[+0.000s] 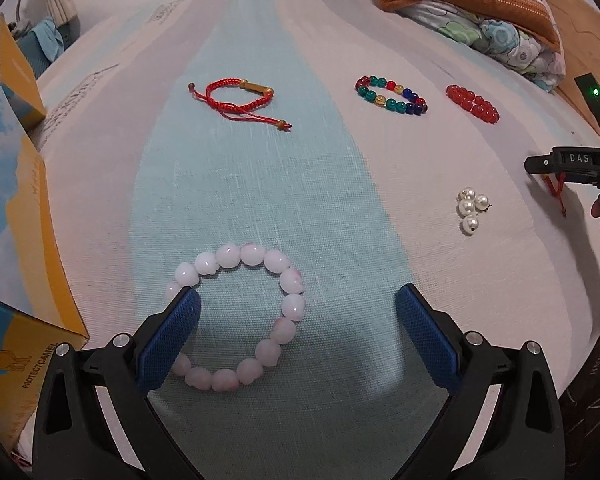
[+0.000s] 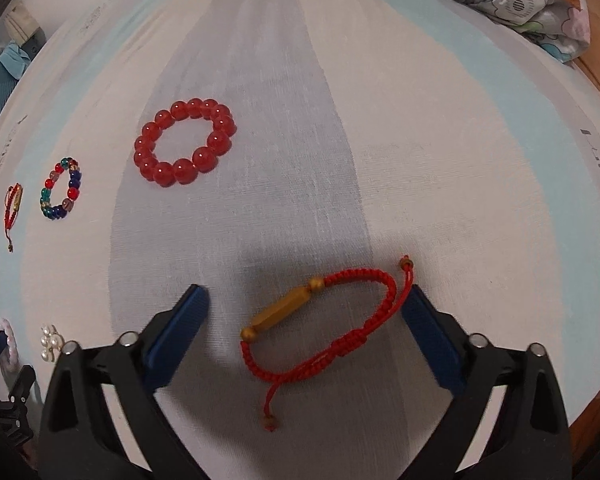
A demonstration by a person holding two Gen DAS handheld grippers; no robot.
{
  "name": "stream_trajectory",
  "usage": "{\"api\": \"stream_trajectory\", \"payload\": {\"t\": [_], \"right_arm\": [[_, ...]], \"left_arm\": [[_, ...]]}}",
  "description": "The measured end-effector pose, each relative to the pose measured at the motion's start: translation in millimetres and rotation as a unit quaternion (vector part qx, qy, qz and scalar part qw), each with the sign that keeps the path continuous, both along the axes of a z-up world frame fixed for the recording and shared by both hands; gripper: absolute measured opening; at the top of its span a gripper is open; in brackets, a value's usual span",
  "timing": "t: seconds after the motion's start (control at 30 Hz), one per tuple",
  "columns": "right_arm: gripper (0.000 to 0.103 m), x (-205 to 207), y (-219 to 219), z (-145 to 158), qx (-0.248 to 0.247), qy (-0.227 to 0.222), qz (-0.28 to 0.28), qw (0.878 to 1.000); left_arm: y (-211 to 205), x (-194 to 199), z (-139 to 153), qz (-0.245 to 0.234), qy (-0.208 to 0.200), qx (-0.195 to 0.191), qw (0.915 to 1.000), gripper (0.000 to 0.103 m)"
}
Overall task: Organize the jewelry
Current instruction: 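Grasp white bead bracelet with left tool while right tool grasps red string bracelet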
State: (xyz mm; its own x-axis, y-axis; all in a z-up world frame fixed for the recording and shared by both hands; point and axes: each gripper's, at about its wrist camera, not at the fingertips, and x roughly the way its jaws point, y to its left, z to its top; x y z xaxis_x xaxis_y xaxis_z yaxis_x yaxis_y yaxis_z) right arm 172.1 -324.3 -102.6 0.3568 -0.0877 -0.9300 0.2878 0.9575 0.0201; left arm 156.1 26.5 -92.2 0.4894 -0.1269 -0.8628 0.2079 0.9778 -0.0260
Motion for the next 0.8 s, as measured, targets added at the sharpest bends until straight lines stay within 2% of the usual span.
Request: {"api": "stream_trajectory", "payload": {"t": [0.1, 0.2, 0.47, 0.53, 0.57, 0.63, 0.8], "right_arm": [[0.075, 0, -3, 2, 0.003, 0.001, -0.001, 1.0], [0.064, 0, -3, 4, 0.0, 0.004, 0.001, 1.0], [0.033, 2, -1, 10, -0.006, 0.009, 0.011, 1.0], [0.022, 3, 1, 11, -0.007, 0.009, 0.016, 1.0], [0.02, 3, 2, 11, -0.007, 0.009, 0.017, 1.0], [0.013, 3, 4, 11, -0.009, 0.007, 0.018, 1.0], [0.007, -6, 4, 14, -0.011, -0.009, 0.014, 1.0]], "left_arm": [[4, 0, 0, 0.011, 0.001, -0.003, 0.9999, 0.086], [6, -1, 0, 0.016, 0.002, 0.007, 0.9998, 0.069], [9, -3, 2, 0.013, 0.019, -0.002, 0.9997, 0.03], [10, -3, 3, 0.014, 0.024, -0.002, 0.9996, 0.02], [11, -3, 3, 0.015, 0.026, -0.001, 0.9995, 0.015], [12, -3, 4, 0.014, 0.029, 0.003, 0.9995, 0.01], [14, -4, 9, 0.016, 0.029, -0.002, 0.9995, 0.009]]}}
